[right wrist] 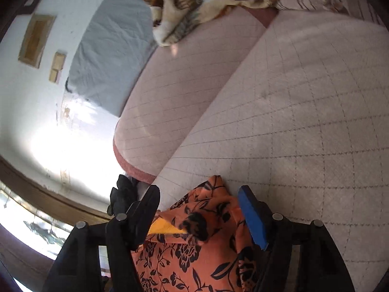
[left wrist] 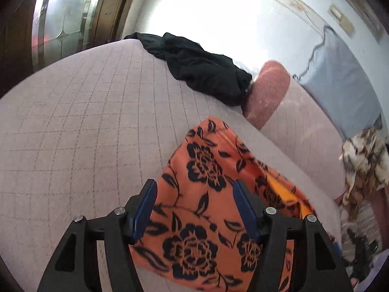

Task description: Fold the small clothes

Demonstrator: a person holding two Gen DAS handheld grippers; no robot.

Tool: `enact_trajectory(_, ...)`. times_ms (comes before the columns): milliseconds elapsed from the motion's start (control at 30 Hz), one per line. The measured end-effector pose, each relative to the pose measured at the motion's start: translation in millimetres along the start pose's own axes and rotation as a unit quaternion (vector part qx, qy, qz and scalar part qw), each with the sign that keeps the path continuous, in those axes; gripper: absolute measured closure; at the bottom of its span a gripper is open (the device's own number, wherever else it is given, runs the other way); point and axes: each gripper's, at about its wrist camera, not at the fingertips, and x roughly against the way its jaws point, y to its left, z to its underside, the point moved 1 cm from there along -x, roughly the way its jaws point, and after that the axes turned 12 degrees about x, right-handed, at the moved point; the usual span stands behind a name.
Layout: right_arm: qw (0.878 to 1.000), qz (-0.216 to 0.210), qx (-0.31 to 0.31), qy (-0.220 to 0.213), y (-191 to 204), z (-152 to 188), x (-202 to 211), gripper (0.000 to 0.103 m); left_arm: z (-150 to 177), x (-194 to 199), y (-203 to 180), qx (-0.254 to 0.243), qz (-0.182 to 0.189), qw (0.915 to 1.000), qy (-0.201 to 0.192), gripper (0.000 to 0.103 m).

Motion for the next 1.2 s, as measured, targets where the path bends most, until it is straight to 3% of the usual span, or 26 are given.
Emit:
enact_trajectory(133, 0.989, 0.001, 0.124, 0.075, 54.0, 28.6, -8.5, 0.035, 41.5, 4.1, -14.6, -0.059, -0.050, 0.9970, -0.002, 0.035)
enact_trajectory(200, 0.978, 0.002, 0.170, 0.124, 74.4, 53.5, -19.0, 0.043, 53.5, -8.9, -13.5, -0.078, -0.085, 0.9931, 0.020, 0.035)
enact_trajectory(233, 0.970, 0.012, 0.191, 0.147, 81.9, 66.3, -25.7, 0.048, 56.5, -15.0, -11.6, -0.084, -0.100, 0.9909, 0.031, 0.035)
enact_trajectory(333, 0.948, 0.076, 0.250, 0.180, 91.8, 96.2, -46.5, 0.049, 56.1, -28.4, 1.9, -0.079, -0.123, 0.9883, 0.043, 0.036)
enact_trajectory(433, 0.931, 0.131, 0.290, 0.178, 88.4, 102.4, -69.7, 0.051, 46.3, -36.9, 14.8, -0.062, -0.134, 0.9872, 0.061, 0.036)
enact_trajectory(600, 0.934, 0.178, 0.271, 0.148, 81.5, 64.7, -112.1, 0.051, 33.9, -42.6, 21.7, -0.054, -0.120, 0.9883, 0.078, 0.034)
enact_trajectory(733, 0.930, 0.239, 0.253, 0.117, 94.1, 32.1, -142.5, 0.048, 25.3, -42.5, 28.8, -0.035, -0.101, 0.9899, 0.093, 0.034)
enact_trajectory(800, 0.936, 0.215, 0.261, 0.104, 115.4, 35.4, -142.0, 0.047, 20.1, -41.6, 30.4, -0.025, -0.088, 0.9906, 0.102, 0.034)
enact_trajectory(900, 0.936, 0.135, 0.308, 0.104, 164.5, 69.3, -137.5, 0.047, 13.2, -38.5, 38.9, -0.005, -0.069, 0.9915, 0.110, 0.034)
enact_trajectory(1000, 0.924, 0.055, 0.344, 0.156, 204.8, 121.0, -145.4, 0.047, 12.1, -31.4, 46.0, -0.005, -0.081, 0.9914, 0.103, 0.034)
enact_trajectory(1100, 0.905, 0.055, 0.364, 0.212, 227.9, 162.3, -181.7, 0.047, 14.9, -31.0, 49.9, -0.015, -0.084, 0.9904, 0.109, 0.034)
enact_trajectory(1167, 0.895, 0.089, 0.378, 0.220, 235.7, 168.0, -210.9, 0.047, 17.2, -31.9, 50.9, -0.027, -0.093, 0.9892, 0.110, 0.034)
enact_trajectory(1200, 0.897, 0.101, 0.375, 0.211, 238.3, 162.2, -222.4, 0.047, 17.8, -32.1, 51.2, -0.031, -0.095, 0.9887, 0.111, 0.034)
